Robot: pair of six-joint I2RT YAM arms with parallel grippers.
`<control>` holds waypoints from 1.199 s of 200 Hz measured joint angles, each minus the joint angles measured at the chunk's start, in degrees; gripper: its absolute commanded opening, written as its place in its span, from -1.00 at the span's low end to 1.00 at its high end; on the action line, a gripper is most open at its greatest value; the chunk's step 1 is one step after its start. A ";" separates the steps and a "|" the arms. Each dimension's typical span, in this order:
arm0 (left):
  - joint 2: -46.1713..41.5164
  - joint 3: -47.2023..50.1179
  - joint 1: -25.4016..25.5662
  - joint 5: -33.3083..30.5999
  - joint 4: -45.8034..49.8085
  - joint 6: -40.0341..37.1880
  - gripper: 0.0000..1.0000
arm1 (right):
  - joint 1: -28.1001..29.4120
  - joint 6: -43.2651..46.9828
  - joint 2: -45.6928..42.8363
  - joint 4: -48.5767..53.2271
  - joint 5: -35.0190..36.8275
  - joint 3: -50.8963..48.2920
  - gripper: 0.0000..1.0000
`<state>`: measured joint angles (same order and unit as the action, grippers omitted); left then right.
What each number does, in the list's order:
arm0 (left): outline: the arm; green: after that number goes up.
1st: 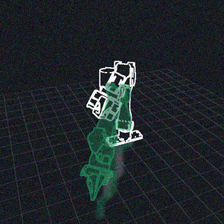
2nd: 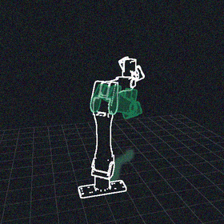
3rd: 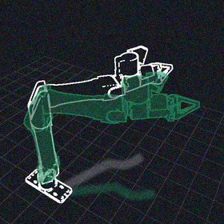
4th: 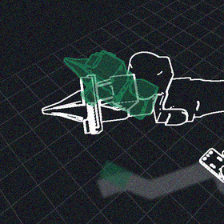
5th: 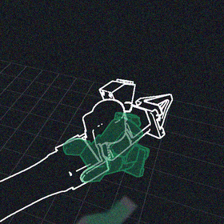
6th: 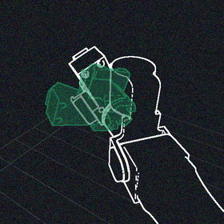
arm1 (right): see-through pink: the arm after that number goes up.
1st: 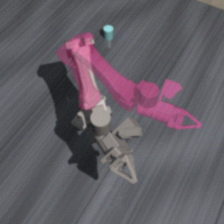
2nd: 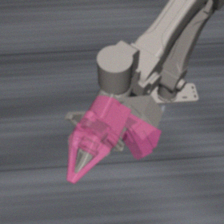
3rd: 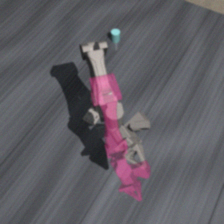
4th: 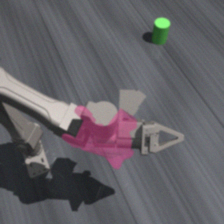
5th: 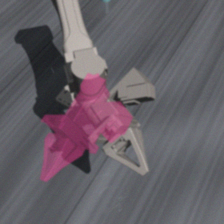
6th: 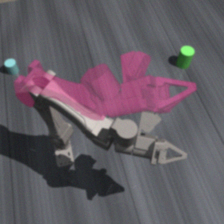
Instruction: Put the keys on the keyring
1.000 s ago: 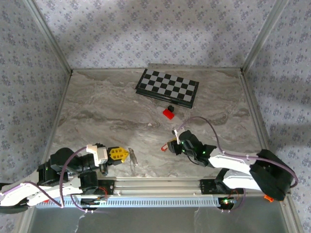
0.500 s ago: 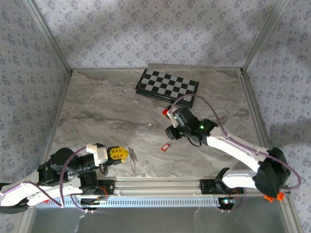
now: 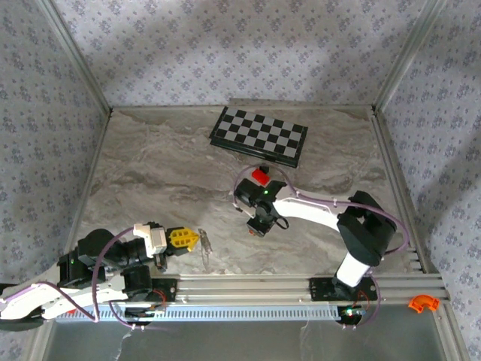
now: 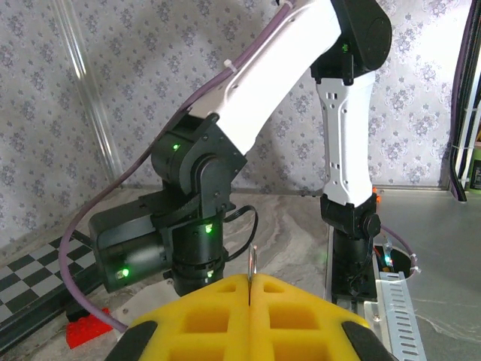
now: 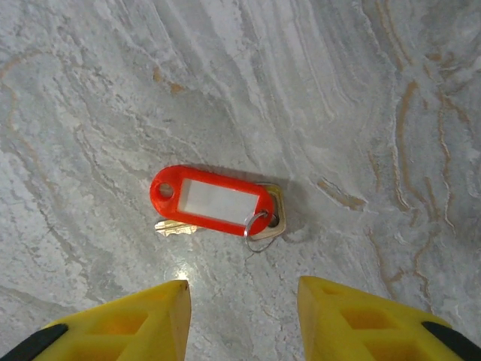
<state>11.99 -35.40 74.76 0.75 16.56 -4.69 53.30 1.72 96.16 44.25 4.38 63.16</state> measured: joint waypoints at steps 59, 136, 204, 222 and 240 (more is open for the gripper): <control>0.00 0.00 0.00 0.00 0.02 0.00 -1.00 | 0.00 2.03 3.39 0.50 -0.04 1.49 -0.28; 0.11 0.00 0.00 -1.57 0.07 -0.22 -1.00 | 0.00 3.10 6.05 0.55 -0.07 1.99 -0.47; 1.31 0.00 0.00 -5.66 0.48 -0.42 -1.00 | 0.00 3.32 6.23 0.55 -0.07 1.99 -0.68; 1.31 0.00 0.00 -7.58 0.85 -0.42 -1.00 | 0.00 3.37 6.27 0.52 -0.07 1.99 -0.75; 1.36 0.00 0.00 -9.22 1.49 -0.42 -1.00 | 0.00 3.58 6.27 0.52 -0.07 1.99 -0.86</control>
<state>13.34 -35.40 74.76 -8.47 18.04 -5.10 53.30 5.30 102.43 44.77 4.32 65.14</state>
